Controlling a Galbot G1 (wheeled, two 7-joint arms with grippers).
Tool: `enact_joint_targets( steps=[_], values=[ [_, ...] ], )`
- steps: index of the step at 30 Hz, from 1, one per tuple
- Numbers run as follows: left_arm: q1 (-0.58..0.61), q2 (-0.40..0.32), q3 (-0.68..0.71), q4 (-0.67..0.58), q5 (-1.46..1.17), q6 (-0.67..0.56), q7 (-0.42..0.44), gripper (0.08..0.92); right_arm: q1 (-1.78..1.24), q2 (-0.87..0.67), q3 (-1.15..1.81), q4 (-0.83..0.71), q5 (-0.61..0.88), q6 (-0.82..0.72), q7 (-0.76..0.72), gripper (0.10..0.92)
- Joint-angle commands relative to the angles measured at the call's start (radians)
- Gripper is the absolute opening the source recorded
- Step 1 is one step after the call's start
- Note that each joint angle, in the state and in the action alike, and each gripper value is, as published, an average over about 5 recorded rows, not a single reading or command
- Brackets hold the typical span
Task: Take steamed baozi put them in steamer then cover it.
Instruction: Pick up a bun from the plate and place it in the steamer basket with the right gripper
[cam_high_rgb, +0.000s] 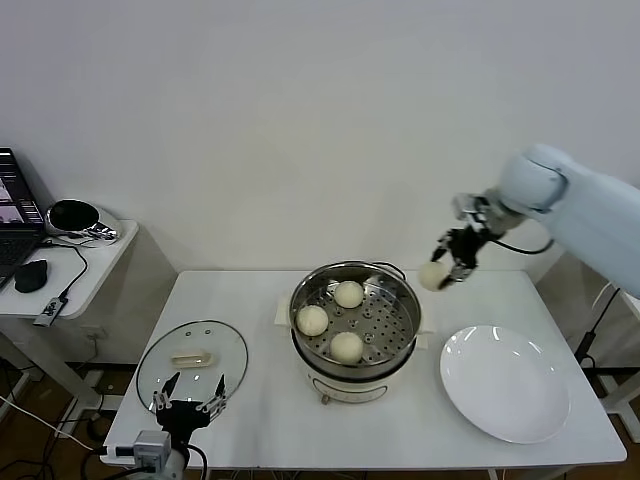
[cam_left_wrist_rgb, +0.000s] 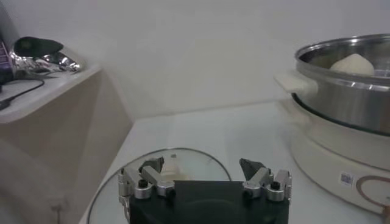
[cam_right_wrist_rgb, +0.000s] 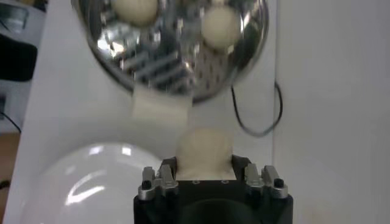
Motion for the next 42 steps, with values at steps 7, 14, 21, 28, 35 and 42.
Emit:
enact_joint_targets(
  steps=[7,14,21,28,35,42],
  values=[
    [0.001,0.002,-0.01,-0.031,-0.029,0.008,0.0,0.823,-0.009,0.307,-0.158,-0.069,-0.004,-0.087,0.034,0.568],
    [0.004,0.001,-0.015,-0.035,-0.034,0.01,0.0,0.823,-0.073,0.304,-0.162,-0.072,-0.041,-0.092,0.037,0.568],
    [-0.001,0.0,-0.012,-0.028,-0.034,0.011,-0.001,0.823,-0.096,0.285,-0.161,-0.068,-0.068,-0.091,0.047,0.568],
    [0.0,-0.003,-0.01,-0.029,-0.033,0.011,-0.001,0.823,-0.118,0.268,-0.134,-0.073,-0.089,-0.091,0.072,0.568],
    [-0.001,-0.009,-0.01,-0.024,-0.03,0.013,0.0,0.823,-0.118,0.194,-0.06,-0.03,-0.051,-0.103,0.09,0.659],
    [0.008,-0.026,-0.007,-0.023,-0.035,0.008,0.006,0.823,-0.1,-0.014,0.092,0.069,-0.001,-0.062,0.04,0.811]
  ],
)
